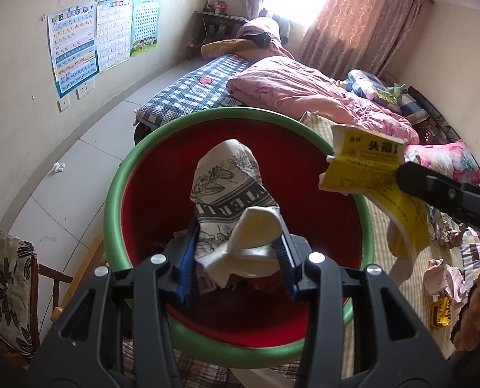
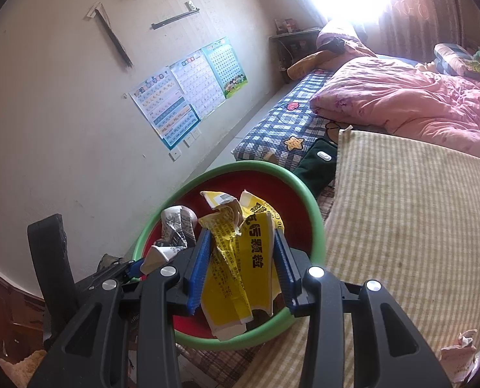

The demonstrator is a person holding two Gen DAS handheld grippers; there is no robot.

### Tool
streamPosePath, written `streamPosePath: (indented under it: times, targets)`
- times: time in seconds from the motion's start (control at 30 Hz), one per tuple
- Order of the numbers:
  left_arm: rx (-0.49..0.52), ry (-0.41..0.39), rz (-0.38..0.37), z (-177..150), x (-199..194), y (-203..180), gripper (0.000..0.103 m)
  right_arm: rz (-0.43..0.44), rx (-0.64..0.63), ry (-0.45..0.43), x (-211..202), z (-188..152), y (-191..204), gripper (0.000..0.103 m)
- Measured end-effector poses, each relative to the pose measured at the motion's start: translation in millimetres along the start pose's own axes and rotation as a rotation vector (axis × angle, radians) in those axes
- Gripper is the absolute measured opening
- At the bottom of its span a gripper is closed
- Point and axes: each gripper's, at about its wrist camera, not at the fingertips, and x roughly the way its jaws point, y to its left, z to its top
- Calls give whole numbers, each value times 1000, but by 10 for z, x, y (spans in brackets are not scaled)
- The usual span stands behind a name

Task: Collect trash
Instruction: 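Open both tools to drop the yellow wrapper and newspaper into the bucket, then grasp the brown paper bag with the right tool while the left tool reaches a pink wrapper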

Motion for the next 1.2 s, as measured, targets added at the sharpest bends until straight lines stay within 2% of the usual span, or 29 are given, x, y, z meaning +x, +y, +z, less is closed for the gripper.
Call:
streamPosePath:
  times: [0.33,0.4,0.47,0.53,0.9,1.2]
  targets:
    - [-6,5,1,10,6,-30,42,0,-8,6,76,-3,65,39]
    - [-11,4,2,10,6,-30,45,2,-2,3,76,-2,62,39]
    - [-15,-6,6,16,-9,-52,59,4,5,-2,70,13,50,40]
    - [-17,-17,9,17,-24,-55,63,11,13,-8,60,28,35,48]
    - [-16,-19,30,-29,-36,-116,64,-9,48,-37,-175,-35,-146,51]
    - [21,-26,18,-105,-76,-508,68,-52,80,-63,-547,-189,-517,55]
